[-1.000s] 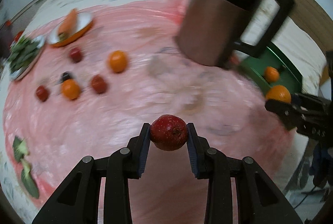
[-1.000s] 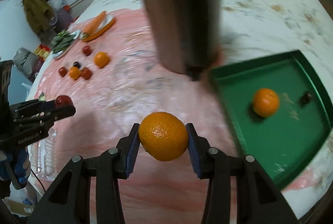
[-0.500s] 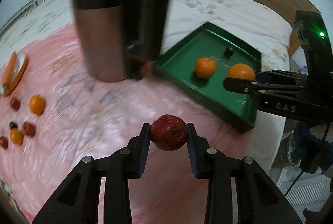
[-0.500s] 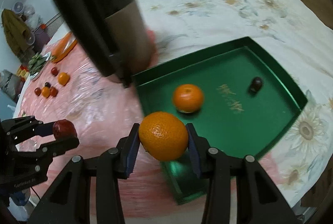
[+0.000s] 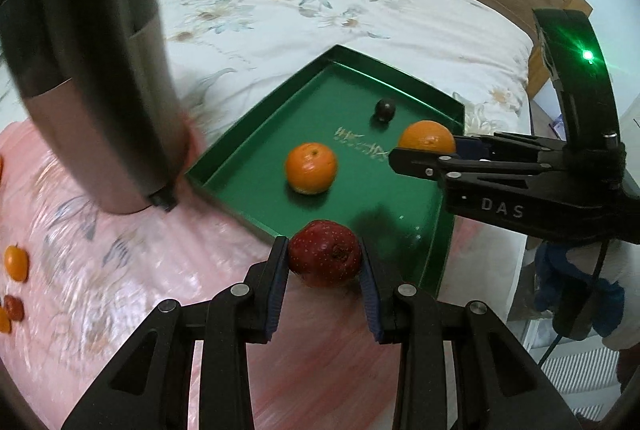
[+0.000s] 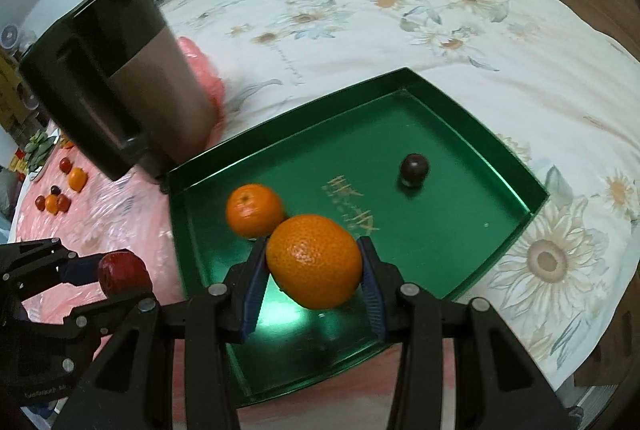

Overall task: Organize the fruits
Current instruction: 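Carry apple and orange to the green tray and release both inside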

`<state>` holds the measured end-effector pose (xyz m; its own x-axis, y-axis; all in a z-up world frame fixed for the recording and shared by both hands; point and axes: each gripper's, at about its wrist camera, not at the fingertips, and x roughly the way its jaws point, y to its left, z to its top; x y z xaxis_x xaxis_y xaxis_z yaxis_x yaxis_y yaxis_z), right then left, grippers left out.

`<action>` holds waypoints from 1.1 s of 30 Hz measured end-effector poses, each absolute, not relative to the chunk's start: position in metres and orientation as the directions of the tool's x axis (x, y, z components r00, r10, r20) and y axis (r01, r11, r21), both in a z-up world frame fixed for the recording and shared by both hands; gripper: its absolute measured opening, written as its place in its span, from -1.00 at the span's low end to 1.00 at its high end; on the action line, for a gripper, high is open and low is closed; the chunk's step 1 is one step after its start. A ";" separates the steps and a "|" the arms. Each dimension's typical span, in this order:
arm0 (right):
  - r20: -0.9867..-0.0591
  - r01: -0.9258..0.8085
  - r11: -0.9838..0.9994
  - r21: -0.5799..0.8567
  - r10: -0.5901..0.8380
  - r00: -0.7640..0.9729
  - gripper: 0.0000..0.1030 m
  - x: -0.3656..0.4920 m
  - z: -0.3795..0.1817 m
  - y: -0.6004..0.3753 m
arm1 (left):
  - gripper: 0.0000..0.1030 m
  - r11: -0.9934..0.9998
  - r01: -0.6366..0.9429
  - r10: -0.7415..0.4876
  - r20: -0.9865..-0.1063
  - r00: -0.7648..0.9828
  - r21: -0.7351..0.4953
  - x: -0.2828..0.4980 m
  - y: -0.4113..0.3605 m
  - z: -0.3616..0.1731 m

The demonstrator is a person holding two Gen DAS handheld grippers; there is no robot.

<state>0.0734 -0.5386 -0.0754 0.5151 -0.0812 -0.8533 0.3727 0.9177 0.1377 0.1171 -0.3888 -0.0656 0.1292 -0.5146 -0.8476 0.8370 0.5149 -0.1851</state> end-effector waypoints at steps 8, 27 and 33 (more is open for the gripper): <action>-0.857 0.414 0.904 0.111 -0.123 0.500 0.07 0.073 -0.087 -0.571 | -0.43 0.488 0.851 -0.526 -0.843 0.108 -0.195 0.115 -0.418 -0.069; -0.876 0.437 0.898 0.061 -0.162 0.454 0.07 0.085 -0.129 -0.615 | -0.43 0.468 0.862 -0.482 -0.874 0.066 -0.193 0.109 -0.477 -0.108; -0.865 0.433 0.899 0.071 -0.161 0.476 0.07 0.092 -0.132 -0.622 | -0.43 0.497 0.849 -0.455 -0.887 0.079 -0.179 0.119 -0.487 -0.122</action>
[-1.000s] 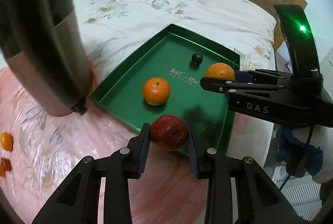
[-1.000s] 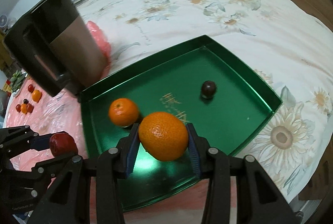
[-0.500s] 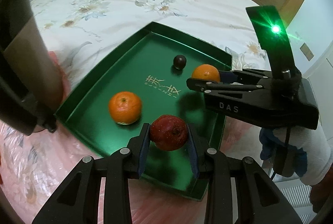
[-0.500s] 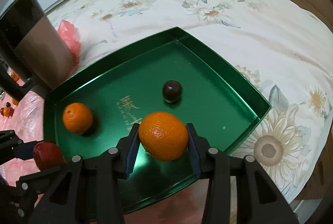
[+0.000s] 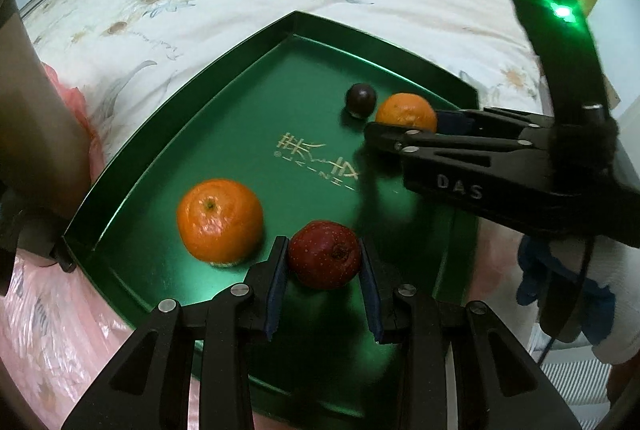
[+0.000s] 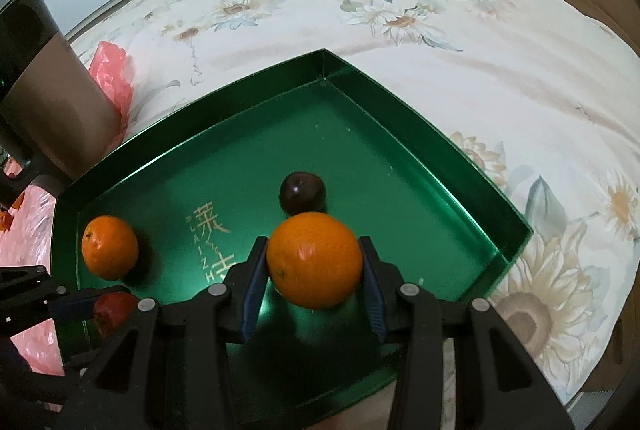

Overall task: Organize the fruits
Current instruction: 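Carry apple and orange to the green tray and release both inside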

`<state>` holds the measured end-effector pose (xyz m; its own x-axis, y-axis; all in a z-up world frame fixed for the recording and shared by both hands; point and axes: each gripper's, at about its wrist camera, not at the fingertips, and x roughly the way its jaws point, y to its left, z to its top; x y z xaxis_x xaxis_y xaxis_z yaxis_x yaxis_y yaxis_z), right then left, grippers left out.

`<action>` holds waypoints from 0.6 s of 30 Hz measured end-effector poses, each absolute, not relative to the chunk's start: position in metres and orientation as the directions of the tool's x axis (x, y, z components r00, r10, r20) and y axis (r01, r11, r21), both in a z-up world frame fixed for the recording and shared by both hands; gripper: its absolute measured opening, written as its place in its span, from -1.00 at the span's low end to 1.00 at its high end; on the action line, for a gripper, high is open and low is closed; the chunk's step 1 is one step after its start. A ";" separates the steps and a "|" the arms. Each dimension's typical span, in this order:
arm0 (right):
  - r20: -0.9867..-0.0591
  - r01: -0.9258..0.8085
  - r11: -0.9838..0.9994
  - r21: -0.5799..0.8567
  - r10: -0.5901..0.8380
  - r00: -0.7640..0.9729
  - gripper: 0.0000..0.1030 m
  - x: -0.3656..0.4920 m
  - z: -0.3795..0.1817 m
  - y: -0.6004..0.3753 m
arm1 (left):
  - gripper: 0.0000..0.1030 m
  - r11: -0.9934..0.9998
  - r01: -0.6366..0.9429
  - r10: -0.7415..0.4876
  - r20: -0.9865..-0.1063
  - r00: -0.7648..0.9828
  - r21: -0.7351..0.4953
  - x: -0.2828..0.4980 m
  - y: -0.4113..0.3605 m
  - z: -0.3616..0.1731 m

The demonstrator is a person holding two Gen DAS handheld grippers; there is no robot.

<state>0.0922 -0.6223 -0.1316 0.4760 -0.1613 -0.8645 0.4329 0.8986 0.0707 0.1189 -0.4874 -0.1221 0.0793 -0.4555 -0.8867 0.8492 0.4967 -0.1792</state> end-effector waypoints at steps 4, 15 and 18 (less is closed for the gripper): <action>-0.860 0.432 0.899 0.071 -0.164 0.483 0.08 0.098 -0.133 -0.626 | -0.43 0.511 0.841 -0.453 -0.887 0.087 -0.178 0.123 -0.488 -0.126; -0.846 0.438 0.895 0.081 -0.171 0.506 0.08 0.123 -0.135 -0.640 | -0.43 0.520 0.837 -0.460 -0.882 0.106 -0.170 0.116 -0.475 -0.123; -0.843 0.426 0.902 0.075 -0.171 0.511 0.08 0.125 -0.133 -0.637 | -0.42 0.527 0.830 -0.461 -0.881 0.102 -0.180 0.116 -0.472 -0.122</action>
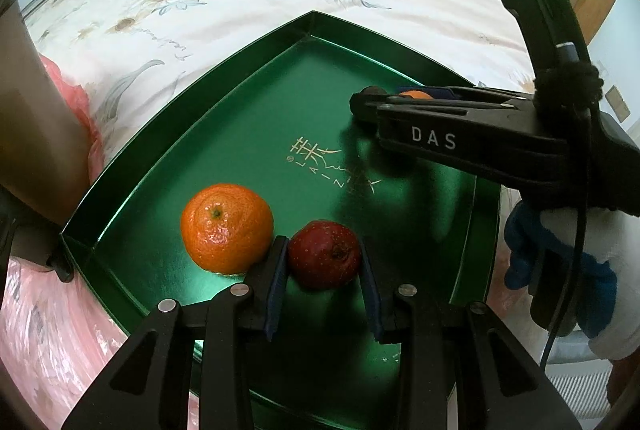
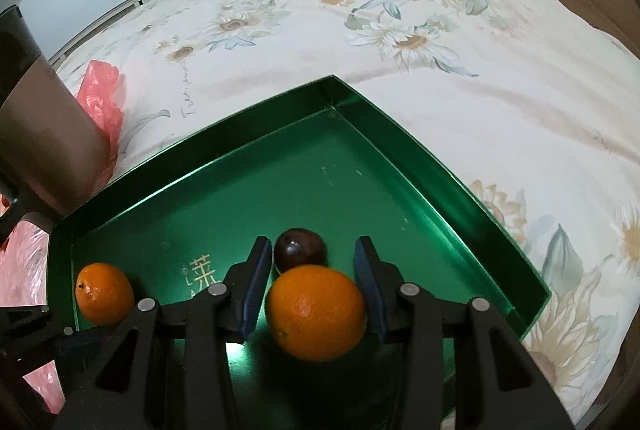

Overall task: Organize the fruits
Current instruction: 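Carry apple and orange to the green tray and release both inside, then move both open grippers back over the remaining fruit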

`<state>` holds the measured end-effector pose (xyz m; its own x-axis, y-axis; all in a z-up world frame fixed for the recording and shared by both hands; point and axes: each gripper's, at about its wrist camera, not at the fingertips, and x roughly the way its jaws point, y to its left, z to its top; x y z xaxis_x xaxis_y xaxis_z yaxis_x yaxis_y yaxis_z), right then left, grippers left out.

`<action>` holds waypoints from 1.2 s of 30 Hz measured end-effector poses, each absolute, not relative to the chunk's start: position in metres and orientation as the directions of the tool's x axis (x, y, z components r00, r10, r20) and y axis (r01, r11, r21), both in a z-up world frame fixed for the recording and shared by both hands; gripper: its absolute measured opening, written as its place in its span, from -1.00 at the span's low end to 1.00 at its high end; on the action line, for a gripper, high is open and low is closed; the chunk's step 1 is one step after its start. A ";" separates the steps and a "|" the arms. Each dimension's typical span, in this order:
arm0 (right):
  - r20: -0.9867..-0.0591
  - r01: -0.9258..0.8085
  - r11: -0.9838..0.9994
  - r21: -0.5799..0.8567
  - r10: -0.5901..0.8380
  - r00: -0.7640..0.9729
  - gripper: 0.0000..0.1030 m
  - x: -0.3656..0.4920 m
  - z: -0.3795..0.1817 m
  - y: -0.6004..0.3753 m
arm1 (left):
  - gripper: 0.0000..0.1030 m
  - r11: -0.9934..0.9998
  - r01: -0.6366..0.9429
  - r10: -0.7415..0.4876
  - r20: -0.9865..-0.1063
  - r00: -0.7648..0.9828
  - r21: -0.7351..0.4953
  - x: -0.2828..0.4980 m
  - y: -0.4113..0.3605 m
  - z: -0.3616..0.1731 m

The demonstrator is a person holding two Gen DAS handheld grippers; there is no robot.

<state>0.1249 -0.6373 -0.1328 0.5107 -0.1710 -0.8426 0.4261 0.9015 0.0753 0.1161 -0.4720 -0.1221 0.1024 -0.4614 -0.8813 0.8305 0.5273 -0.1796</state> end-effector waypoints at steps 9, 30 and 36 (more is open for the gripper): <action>-0.827 0.411 0.911 0.040 -0.201 0.526 0.73 0.125 -0.118 -0.624 | -0.18 0.527 0.831 -0.481 -0.869 0.120 -0.177 0.117 -0.473 -0.112; -0.813 0.474 0.880 0.011 -0.268 0.516 1.00 0.094 -0.081 -0.595 | 0.11 0.519 0.836 -0.526 -0.837 0.148 -0.178 0.114 -0.439 -0.071; -0.824 0.493 0.869 0.036 -0.253 0.507 1.00 0.083 -0.082 -0.584 | 0.11 0.520 0.836 -0.527 -0.836 0.152 -0.176 0.114 -0.429 -0.065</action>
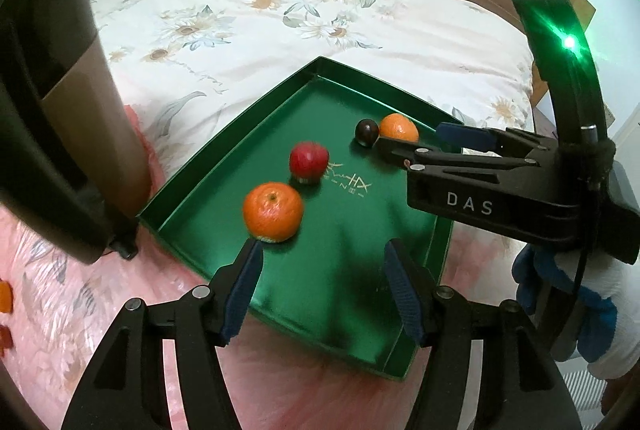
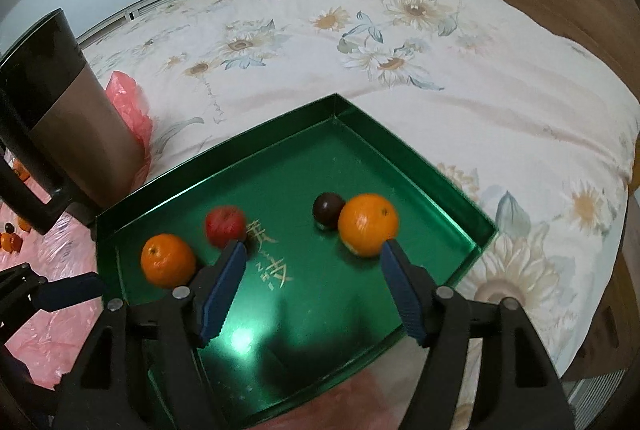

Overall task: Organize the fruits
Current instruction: 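Move both open grippers back over the remaining fruit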

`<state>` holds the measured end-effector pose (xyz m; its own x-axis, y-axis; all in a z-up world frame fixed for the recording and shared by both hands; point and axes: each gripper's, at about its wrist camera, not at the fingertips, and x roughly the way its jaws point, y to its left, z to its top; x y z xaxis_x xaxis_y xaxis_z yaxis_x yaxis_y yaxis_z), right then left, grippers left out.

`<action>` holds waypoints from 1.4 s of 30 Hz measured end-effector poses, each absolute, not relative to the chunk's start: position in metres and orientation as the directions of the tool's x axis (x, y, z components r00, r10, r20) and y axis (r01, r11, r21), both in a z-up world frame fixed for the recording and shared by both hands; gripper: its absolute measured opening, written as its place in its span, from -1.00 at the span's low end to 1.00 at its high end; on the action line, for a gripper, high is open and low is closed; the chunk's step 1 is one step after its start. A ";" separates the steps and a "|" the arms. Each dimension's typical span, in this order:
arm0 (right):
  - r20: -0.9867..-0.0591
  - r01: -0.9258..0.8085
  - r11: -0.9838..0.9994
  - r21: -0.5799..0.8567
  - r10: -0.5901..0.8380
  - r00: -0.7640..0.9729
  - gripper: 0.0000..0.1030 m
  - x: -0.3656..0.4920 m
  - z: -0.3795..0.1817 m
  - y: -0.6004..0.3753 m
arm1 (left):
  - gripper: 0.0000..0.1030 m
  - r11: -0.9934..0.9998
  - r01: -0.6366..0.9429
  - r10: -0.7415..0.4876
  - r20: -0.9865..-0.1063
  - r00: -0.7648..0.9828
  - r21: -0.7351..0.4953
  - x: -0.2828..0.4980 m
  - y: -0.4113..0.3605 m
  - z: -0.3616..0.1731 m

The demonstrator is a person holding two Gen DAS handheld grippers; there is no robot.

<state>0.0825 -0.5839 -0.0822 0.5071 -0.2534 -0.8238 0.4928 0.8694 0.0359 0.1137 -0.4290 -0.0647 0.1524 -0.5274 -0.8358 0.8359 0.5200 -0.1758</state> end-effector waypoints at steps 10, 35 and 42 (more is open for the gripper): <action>-0.827 0.463 0.885 0.037 -0.233 0.511 1.00 0.081 -0.077 -0.553 | 0.11 0.547 0.822 -0.517 -0.837 0.182 -0.159 0.111 -0.401 -0.062; -0.852 0.322 0.944 0.067 -0.114 0.511 1.00 0.089 -0.079 -0.445 | 0.11 0.717 0.685 -0.433 -0.852 0.295 -0.128 0.137 -0.287 -0.067; -0.857 0.277 0.955 0.103 -0.056 0.512 1.00 0.099 -0.083 -0.418 | 0.11 0.779 0.615 -0.392 -0.861 0.326 -0.122 0.148 -0.243 -0.072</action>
<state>0.0986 -0.4183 -0.0829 0.5123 -0.0564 -0.8570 0.2773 0.9553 0.1028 0.1477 -0.2432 -0.0722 0.3255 -0.3918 -0.8606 0.6150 0.7790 -0.1220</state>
